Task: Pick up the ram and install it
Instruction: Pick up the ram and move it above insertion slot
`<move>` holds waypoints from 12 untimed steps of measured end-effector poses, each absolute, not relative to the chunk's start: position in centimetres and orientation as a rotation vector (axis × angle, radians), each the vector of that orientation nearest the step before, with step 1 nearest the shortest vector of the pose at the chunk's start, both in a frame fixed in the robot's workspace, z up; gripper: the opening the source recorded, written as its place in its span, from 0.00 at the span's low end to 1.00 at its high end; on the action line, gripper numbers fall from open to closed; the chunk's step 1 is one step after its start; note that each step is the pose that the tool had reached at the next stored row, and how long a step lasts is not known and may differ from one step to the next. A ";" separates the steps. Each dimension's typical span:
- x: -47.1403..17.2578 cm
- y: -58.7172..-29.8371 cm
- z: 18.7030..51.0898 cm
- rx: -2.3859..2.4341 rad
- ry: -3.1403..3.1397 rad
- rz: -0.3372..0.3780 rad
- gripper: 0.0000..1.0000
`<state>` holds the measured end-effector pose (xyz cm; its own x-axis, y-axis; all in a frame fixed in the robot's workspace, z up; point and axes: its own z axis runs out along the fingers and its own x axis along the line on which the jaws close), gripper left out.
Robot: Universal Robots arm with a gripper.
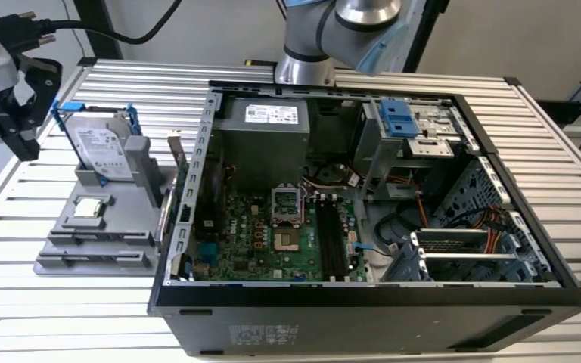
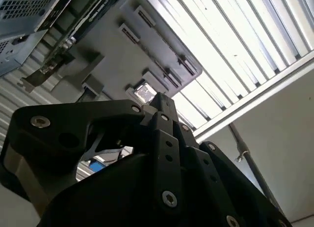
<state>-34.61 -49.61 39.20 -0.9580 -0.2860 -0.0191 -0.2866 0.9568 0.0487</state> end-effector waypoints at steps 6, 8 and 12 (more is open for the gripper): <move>-34.6 -49.6 39.2 -0.623 3.069 0.081 0.00; -34.6 -49.6 39.2 -0.679 3.058 0.081 0.00; -34.6 -49.6 39.2 -0.791 3.033 0.080 0.00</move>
<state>-34.61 -49.61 39.20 -0.8728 -0.4878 -0.0188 -0.4881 0.8715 0.0481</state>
